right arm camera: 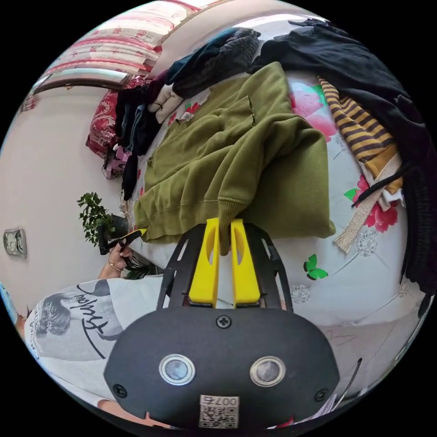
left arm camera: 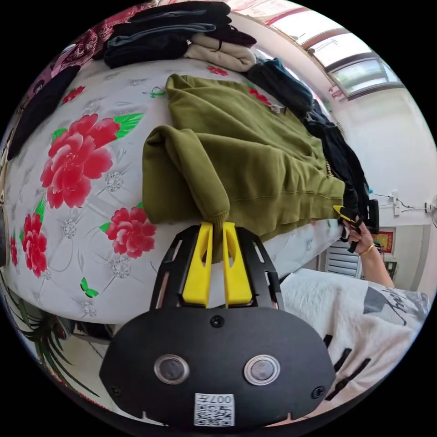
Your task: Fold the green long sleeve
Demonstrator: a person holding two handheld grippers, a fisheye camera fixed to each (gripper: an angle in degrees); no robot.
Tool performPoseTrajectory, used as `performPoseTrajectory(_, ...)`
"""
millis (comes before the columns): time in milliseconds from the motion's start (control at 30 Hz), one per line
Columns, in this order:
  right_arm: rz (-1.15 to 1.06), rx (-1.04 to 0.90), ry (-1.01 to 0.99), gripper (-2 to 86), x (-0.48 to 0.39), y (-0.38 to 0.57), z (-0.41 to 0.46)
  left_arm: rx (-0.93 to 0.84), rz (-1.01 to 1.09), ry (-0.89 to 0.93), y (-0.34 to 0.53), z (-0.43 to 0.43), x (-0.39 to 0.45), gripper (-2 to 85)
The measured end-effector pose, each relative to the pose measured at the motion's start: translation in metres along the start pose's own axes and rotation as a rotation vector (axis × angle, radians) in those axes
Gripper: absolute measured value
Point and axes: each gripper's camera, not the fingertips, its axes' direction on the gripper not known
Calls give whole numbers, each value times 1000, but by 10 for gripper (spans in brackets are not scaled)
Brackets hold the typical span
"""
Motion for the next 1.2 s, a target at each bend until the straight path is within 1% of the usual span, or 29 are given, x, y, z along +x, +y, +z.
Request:
performPoseTrajectory(33, -39, 49, -70, 28, -6, 12, -22, 33, 8, 44, 5, -12, -2, 29)
performPoseTrajectory(67, -56, 68, -107, 26, -9, 19, -33, 102, 28, 152, 18, -37, -6, 26)
performPoseTrajectory(100, -91, 110, -189, 23, -15, 33, -56, 181, 47, 266, 31, -63, -10, 23)
performPoseTrajectory(133, -128, 166, -260, 21, -22, 49, -81, 225, 59, 314, 39, -77, -12, 21)
performPoseTrajectory(200, -191, 247, -357, 19, -33, 73, -117, 391, 151, 472, 71, -130, -13, 17)
performPoseTrajectory(267, -256, 301, -441, 17, -42, 96, -147, 467, 221, 537, 93, -159, -11, 14)
performPoseTrajectory(300, -283, 316, -480, 17, -46, 109, -161, 481, 268, 587, 105, -169, -10, 12)
performPoseTrajectory(400, -272, 258, -547, 16, -40, 129, -167, 474, 310, 636, 126, -170, -14, 6)
performPoseTrajectory(467, -206, 213, -546, 15, -28, 134, -159, 440, 250, 645, 126, -158, -24, 5)
performPoseTrajectory(533, -114, 180, -520, 16, -14, 127, -147, 424, 182, 635, 115, -146, -34, 4)
performPoseTrajectory(567, -102, 174, -521, 16, -13, 122, -145, 412, 162, 626, 101, -139, -38, 3)
performPoseTrajectory(633, -96, 170, -513, 18, -17, 84, -144, 415, 151, 625, 66, -135, -42, 5)
performPoseTrajectory(667, -105, 172, -505, 18, -21, 72, -145, 422, 136, 613, 36, -134, -42, 6)
performPoseTrajectory(733, -134, 206, -452, 24, -38, 9, -151, 450, 78, 566, -18, -132, -41, 13)
performPoseTrajectory(767, -119, 229, -429, 25, -41, -8, -152, 487, 9, 524, -53, -129, -41, 23)
performPoseTrajectory(800, -50, 279, -390, 30, -43, -40, -150, 520, -28, 477, -87, -123, -37, 41)
performPoseTrajectory(833, 7, 320, -356, 35, -42, -69, -145, 527, -45, 436, -102, -119, -35, 54)
performPoseTrajectory(867, 22, 337, -326, 37, -42, -82, -141, 528, -110, 340, -127, -109, -33, 81)
performPoseTrajectory(900, 53, 369, -245, 41, -39, -99, -132, 516, -172, 259, -143, -97, -32, 108)
performPoseTrajectory(933, 98, 389, -146, 45, -33, -107, -121, 500, -193, 227, -148, -90, -32, 107)
performPoseTrajectory(1000, 153, 397, -61, 51, -17, -105, -104, 398, -274, 120, -150, -58, -33, 98)
performPoseTrajectory(1067, 188, 397, -56, 56, 4, -88, -88, 324, -240, 102, -137, -34, -34, 93)
performPoseTrajectory(1200, 352, 490, -37, 74, 60, 1, -78, 162, -186, -27, -75, 2, -41, 90)
